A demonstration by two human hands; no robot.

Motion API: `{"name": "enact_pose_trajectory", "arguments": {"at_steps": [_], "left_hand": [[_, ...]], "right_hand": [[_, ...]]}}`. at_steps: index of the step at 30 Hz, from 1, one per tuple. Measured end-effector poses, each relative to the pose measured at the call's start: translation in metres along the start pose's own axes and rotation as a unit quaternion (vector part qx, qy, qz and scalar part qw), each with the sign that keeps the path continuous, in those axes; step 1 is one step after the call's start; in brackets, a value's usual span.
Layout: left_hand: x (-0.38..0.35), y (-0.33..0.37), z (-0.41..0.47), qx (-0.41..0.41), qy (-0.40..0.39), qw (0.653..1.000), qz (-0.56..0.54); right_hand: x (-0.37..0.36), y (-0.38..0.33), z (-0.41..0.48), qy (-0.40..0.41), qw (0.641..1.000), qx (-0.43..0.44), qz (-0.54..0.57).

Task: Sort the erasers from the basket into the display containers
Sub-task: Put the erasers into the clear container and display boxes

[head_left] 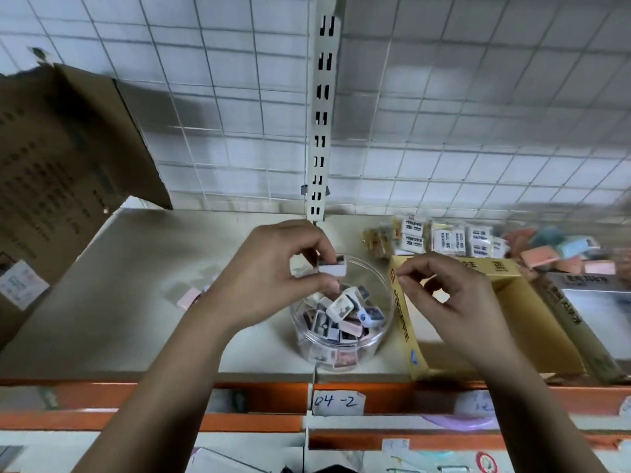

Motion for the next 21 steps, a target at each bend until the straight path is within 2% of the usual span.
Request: {"name": "enact_pose_trajectory", "arguments": {"at_steps": [4,8,11,17,21], "left_hand": [[-0.017,0.0,0.001,-0.029,-0.056,0.996,0.055],[-0.018,-0.004,-0.001,-0.047,-0.05,0.992,0.108],[-0.005,-0.005,-0.008,-0.047,-0.001,0.993,0.105],[0.025,-0.028,-0.037,0.019,0.18,0.977,0.116],[0.026,-0.054,-0.064,0.084,0.219,0.962,0.14]], "right_hand": [[0.0,0.007,-0.005,0.009,0.999,-0.042,-0.02],[0.0,0.008,-0.005,0.016,0.998,-0.058,-0.025],[0.001,0.007,-0.006,0.009,0.998,-0.058,-0.021],[0.003,-0.01,0.025,-0.036,0.999,-0.02,0.018],[-0.007,-0.032,0.066,-0.117,0.992,0.016,0.035]]}}
Point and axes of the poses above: each hand's wrist, its own z-axis towards the middle knuckle, its own x-axis out of the back of the hand, y = z × x, the point moved 4 cm from there along z, towards the middle knuckle, and after that the axes turned 3 degrees about -y, right-handed, at the moved point
